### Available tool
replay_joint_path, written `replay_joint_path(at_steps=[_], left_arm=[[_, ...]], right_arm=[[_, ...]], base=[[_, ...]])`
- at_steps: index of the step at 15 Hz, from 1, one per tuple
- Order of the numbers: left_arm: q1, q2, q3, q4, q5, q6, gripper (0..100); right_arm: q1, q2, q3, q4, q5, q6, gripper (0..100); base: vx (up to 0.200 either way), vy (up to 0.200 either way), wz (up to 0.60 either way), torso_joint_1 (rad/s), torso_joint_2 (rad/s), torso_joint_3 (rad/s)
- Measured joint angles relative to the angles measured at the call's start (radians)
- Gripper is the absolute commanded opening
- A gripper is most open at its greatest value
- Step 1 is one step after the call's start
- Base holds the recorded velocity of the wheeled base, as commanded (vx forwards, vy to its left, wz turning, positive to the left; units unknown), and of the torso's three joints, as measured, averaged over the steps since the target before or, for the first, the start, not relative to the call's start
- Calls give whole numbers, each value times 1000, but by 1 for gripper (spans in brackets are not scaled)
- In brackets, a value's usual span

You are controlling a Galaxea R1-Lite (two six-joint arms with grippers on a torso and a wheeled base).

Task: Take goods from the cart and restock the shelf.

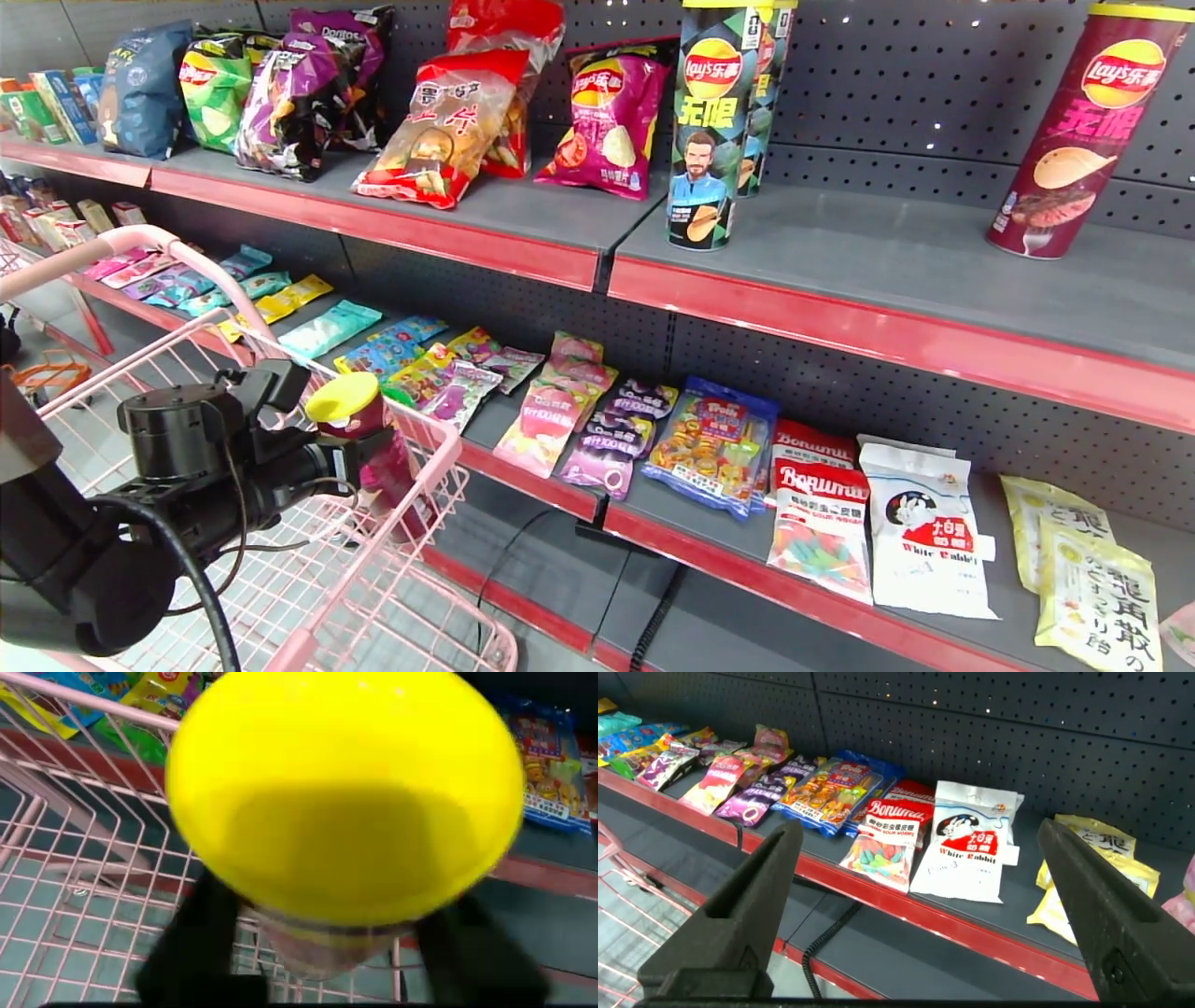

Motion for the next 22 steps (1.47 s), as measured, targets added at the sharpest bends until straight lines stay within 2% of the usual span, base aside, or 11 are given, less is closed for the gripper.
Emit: replay_joint_path(at_steps=[4,7,9,10,14,16,17,19,22], left_arm=[[5,-24,7,11,2,9,0],[23,-172,5,116,-9,8,0],[34,-352,-1,264,-23,6,0],[38,-463,-9,369,-29,5,0],[45,-933,-84,908,-70,3,0],[47,-1149,-108,1093,-65,6,0],[49,-1236,-109,1148,-42,8,0],[52,-1367,-86,1205,61,11,0],[52,-1469,-66,1208,76,11,0]], right_arm=[[0,0,0,0,0,0,100],[0,0,0,0,0,-1,100],[0,0,0,0,0,-1,100],[-1,0,0,0,0,-1,100],[0,0,0,0,0,-1,100],[0,0,0,1,0,-1,100],[0,0,0,0,0,-1,100],[0,0,0,0,0,-2,100],[0,0,0,0,0,-2,100]], base=[[0,0,0,0,0,0],[0,0,0,0,0,0],[0,0,0,0,0,0],[0,0,0,0,0,0],[0,0,0,0,0,0],[0,0,0,33,-106,-67],[0,0,0,95,-349,-227],[0,0,0,144,-437,-303],[0,0,0,180,-510,-331]])
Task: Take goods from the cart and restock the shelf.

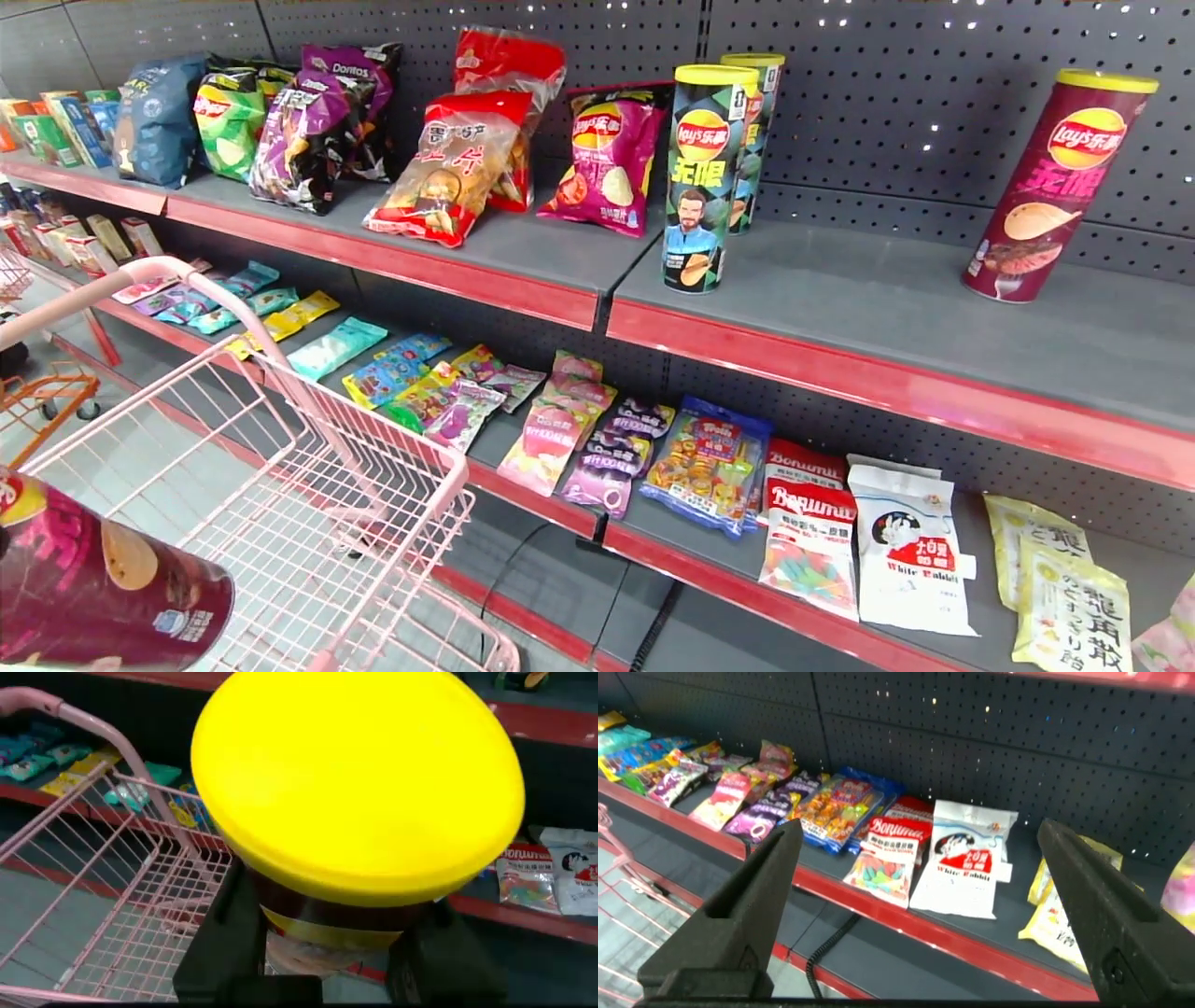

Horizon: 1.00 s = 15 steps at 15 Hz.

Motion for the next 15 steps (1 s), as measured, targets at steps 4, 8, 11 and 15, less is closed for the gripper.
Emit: replay_joint_path(at_steps=[4,8,11,15], left_arm=[[0,-44,3,-1,1,1,0],[0,-53,3,-1,1,9,0],[1,-53,5,2,13,9,0],[0,-58,10,10,116,47,0]], right_arm=[[0,0,0,0,0,0,100],[0,0,0,-1,0,0,100],[0,0,0,-1,0,1,100],[0,0,0,-1,0,0,100]], base=[[0,0,0,204,-553,-350],[0,0,0,235,-588,-354],[0,0,-600,121,-300,-168],[0,0,-600,23,-23,-18]])
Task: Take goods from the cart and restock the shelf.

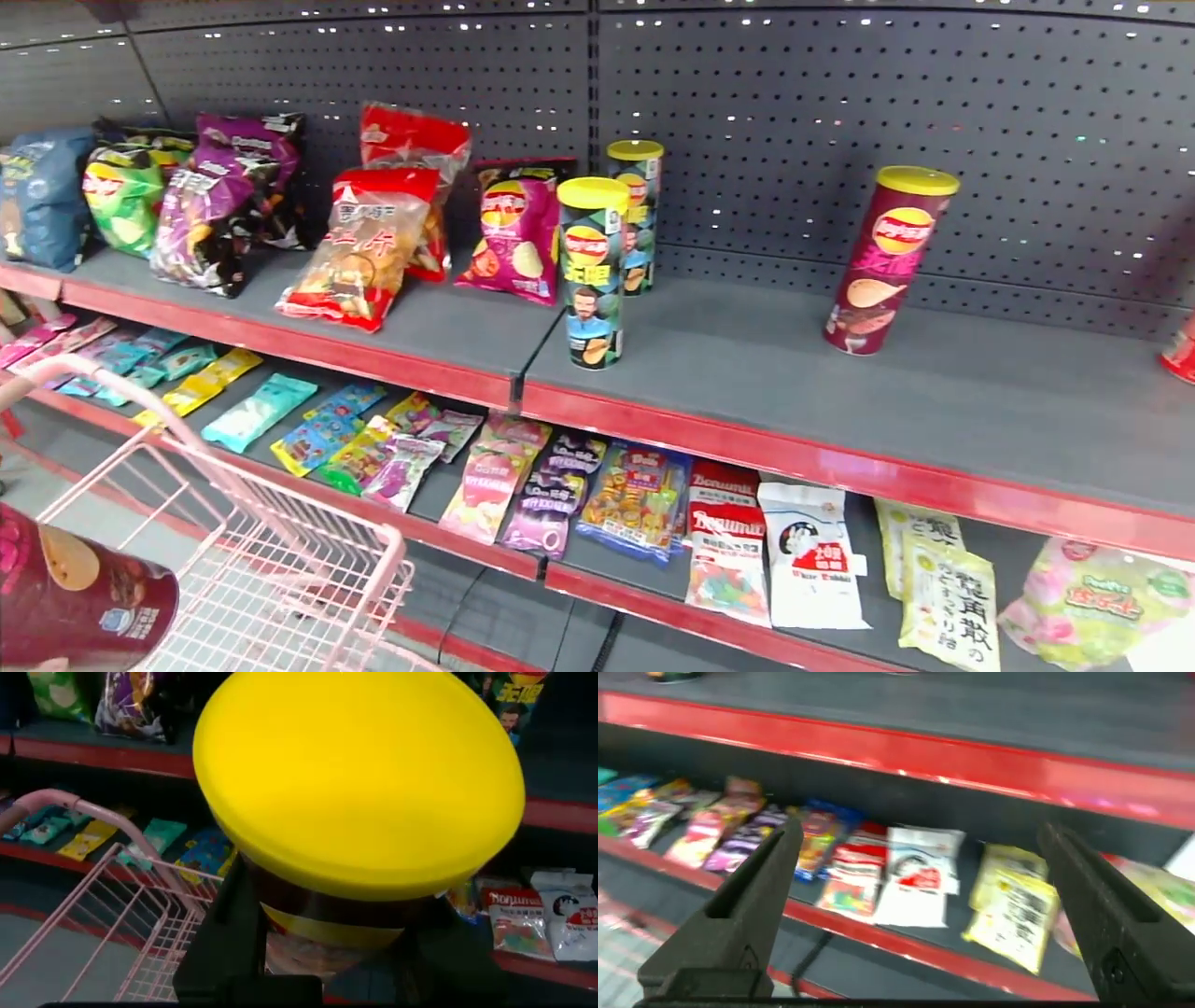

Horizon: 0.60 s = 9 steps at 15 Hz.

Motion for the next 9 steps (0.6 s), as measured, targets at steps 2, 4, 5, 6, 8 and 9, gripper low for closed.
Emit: replay_joint_path(at_steps=[2,4,5,6,8,9], left_arm=[[-4,-9,10,0,0,2,0],[-4,-20,22,0,4,4,0],[-4,-25,26,1,6,8,0],[-3,-29,27,9,11,26,0],[2,-33,29,31,45,85,0],[4,-34,30,32,61,115,0]], right_arm=[[-1,0,0,0,0,0,100],[0,0,0,1,0,0,100],[0,0,0,0,0,0,100],[0,0,0,0,0,0,100],[-1,0,0,0,0,-1,100],[0,0,0,1,0,-1,100]], base=[[0,0,-600,5,0,0],[0,0,-600,5,2,2],[0,0,-600,-2,2,2],[0,0,0,0,0,0],[0,0,0,0,0,0],[0,0,0,0,0,0]])
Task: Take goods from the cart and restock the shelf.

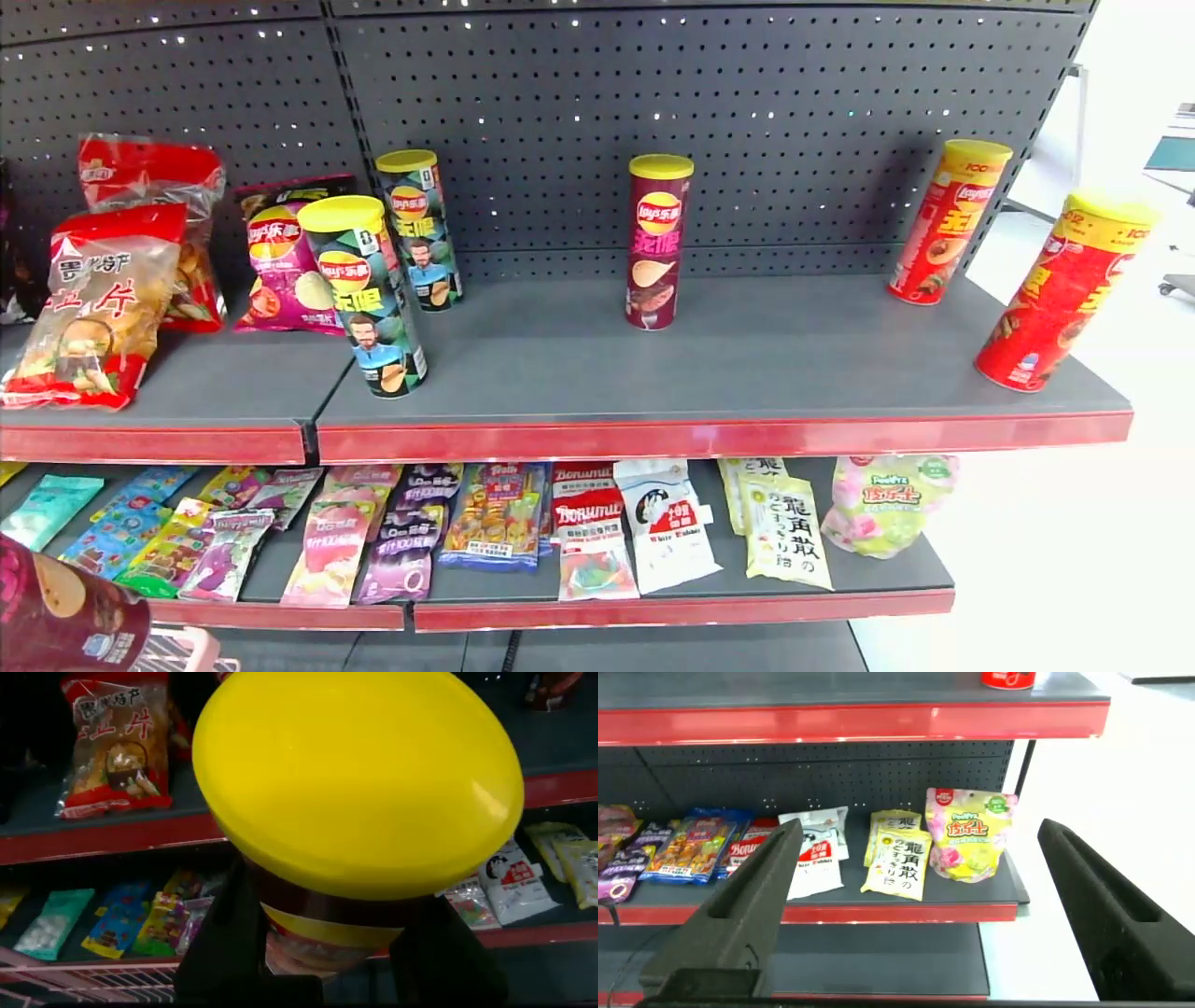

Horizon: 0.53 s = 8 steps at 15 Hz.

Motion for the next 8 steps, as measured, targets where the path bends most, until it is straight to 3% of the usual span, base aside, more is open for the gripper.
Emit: replay_joint_path(at_steps=[3,7,8], left_arm=[[0,-3,0,-1,11,7,0],[0,-6,0,-2,14,9,0],[0,-7,0,-2,13,9,0]], right_arm=[[-1,0,0,0,1,0,100],[-2,0,0,-1,0,0,100],[0,0,0,0,0,0,100]], base=[[0,0,0,0,0,0],[200,0,0,-7,-7,4],[0,0,0,0,0,0]])
